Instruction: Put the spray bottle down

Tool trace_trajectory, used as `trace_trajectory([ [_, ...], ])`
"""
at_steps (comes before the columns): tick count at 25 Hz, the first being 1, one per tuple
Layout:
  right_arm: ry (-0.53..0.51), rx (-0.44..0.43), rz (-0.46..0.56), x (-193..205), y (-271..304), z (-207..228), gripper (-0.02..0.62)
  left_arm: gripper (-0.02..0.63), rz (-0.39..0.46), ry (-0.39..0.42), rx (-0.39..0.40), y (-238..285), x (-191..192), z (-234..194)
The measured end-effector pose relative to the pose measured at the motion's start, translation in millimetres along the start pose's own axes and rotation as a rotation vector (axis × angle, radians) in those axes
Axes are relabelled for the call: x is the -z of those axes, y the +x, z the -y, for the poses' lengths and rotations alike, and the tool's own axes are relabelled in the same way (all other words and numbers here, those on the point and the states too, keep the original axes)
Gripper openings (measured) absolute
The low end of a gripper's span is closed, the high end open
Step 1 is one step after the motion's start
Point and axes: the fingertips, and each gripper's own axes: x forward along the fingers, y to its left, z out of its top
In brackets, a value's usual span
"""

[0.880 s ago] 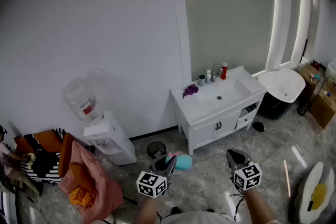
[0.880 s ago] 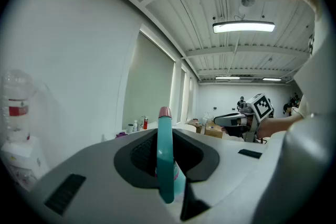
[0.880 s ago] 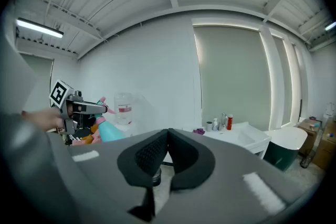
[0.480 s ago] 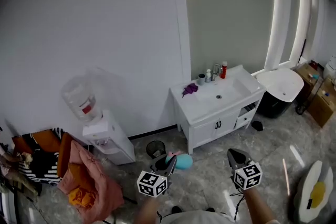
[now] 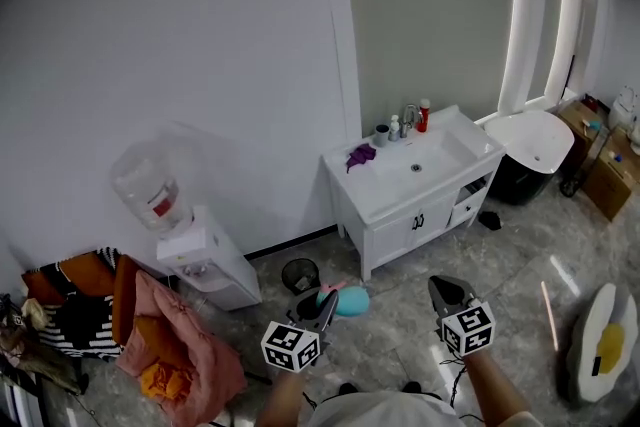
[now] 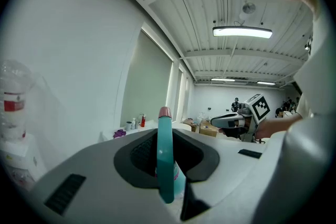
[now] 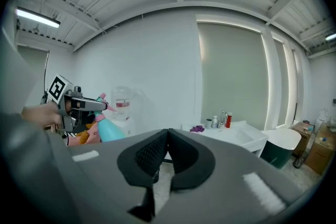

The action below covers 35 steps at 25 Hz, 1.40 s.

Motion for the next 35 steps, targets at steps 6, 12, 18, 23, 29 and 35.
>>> trace_trajectory([
  [6, -0.013, 0.036, -0.020, 7.8, 12.2, -21.4, 0.011, 0.061, -0.010, 0.013, 0.040, -8.0, 4.5, -20.2],
  [12, 0.006, 0.070, -0.039, 17.8, 24.7, -37.6, 0.010, 0.060, -0.028, 0.014, 0.083, -12.5, 11.5, -40.6],
  [18, -0.008, 0.093, -0.061, 19.8, 34.4, -45.6, 0.011, 0.061, -0.032, 0.008, 0.103, -15.5, 15.2, -60.5],
  [23, 0.003, 0.093, -0.067, 17.7, 46.7, -45.7, 0.011, 0.061, -0.035, -0.007, 0.114, -9.7, 16.5, -70.1],
  [29, 0.000, 0.074, -0.071, 11.8, 69.9, -31.8, 0.010, 0.061, -0.041, -0.013, 0.105, 12.0, 13.2, -82.5],
  [35, -0.008, 0.035, -0.083, 10.4, 101.3, 3.9, 0.011, 0.061, -0.048, -0.033, 0.075, 51.0, 10.1, -91.8],
])
